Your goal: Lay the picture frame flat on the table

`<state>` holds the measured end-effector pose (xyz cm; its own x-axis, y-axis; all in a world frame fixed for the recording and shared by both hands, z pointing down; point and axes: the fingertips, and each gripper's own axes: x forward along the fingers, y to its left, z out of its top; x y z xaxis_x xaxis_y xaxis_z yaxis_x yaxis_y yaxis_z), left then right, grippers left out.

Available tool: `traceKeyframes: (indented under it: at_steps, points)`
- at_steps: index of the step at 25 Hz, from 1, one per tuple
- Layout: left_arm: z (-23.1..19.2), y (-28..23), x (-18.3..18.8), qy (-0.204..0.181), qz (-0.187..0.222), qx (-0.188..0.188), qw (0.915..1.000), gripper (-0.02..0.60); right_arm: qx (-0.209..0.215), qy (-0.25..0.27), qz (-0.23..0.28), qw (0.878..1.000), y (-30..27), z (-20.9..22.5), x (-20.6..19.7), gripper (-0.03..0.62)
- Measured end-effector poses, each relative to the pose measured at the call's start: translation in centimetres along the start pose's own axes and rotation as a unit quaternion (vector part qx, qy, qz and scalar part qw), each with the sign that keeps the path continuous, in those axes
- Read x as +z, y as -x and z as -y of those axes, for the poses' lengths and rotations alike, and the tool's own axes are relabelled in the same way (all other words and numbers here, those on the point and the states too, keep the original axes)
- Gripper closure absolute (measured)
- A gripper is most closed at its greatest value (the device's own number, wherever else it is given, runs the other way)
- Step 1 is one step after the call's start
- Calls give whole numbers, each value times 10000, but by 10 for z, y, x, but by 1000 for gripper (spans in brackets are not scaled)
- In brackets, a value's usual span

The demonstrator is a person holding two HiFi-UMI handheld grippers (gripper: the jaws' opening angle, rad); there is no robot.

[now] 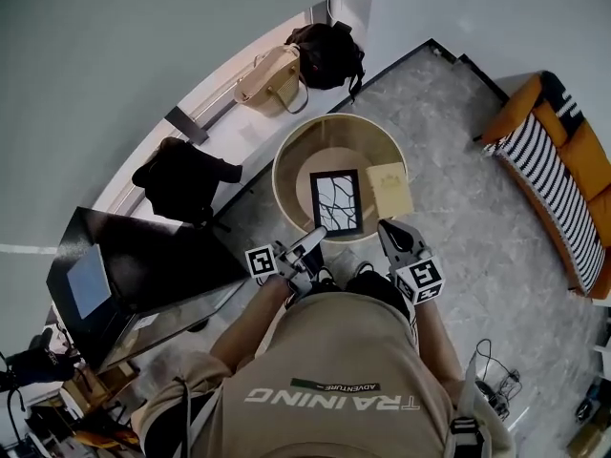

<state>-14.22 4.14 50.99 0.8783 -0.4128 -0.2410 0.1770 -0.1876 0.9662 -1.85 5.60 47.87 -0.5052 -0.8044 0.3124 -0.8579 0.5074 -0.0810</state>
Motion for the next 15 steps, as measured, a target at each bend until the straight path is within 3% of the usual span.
traceKeyframes:
  at_steps: [8, 15]
  points:
    - [-14, -14, 1, 76, 88, 114, 9999, 505, 111, -225, -99, 9996, -11, 20, -10, 586]
    - [-28, -55, 29, 56, 197, 235, 9995, 505, 335, -316, -117, 9989, -50, 75, -7, 586]
